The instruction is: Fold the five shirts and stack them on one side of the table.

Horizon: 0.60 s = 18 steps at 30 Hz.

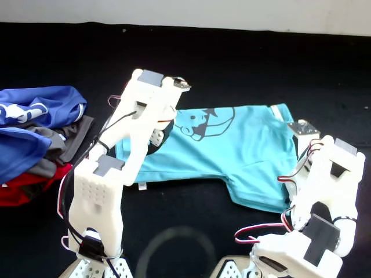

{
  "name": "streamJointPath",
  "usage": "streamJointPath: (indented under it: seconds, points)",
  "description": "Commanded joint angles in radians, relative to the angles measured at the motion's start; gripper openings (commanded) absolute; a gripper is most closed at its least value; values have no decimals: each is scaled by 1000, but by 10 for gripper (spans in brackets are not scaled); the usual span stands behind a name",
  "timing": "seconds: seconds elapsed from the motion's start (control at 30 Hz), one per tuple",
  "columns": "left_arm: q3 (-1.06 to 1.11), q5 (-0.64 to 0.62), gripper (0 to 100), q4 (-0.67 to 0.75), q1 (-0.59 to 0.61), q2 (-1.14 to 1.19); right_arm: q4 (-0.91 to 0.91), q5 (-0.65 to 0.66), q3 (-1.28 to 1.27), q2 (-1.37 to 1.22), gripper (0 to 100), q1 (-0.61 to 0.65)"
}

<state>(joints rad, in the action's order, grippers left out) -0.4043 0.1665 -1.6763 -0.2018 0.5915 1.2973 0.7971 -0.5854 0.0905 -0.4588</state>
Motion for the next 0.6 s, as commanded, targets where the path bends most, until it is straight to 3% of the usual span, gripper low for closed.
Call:
streamJointPath:
  seconds: [0.0, 0.23, 0.57]
  points:
    - [-27, 5, 8, -6, -5, -59, 8, 51, 33, 16, 6, -39]
    - [-27, 5, 8, -5, -7, -59, -27, 109, 33, 15, 6, -117]
    - [-27, 3, 8, -8, -10, -59, -25, 114, -38, 15, 6, -82]
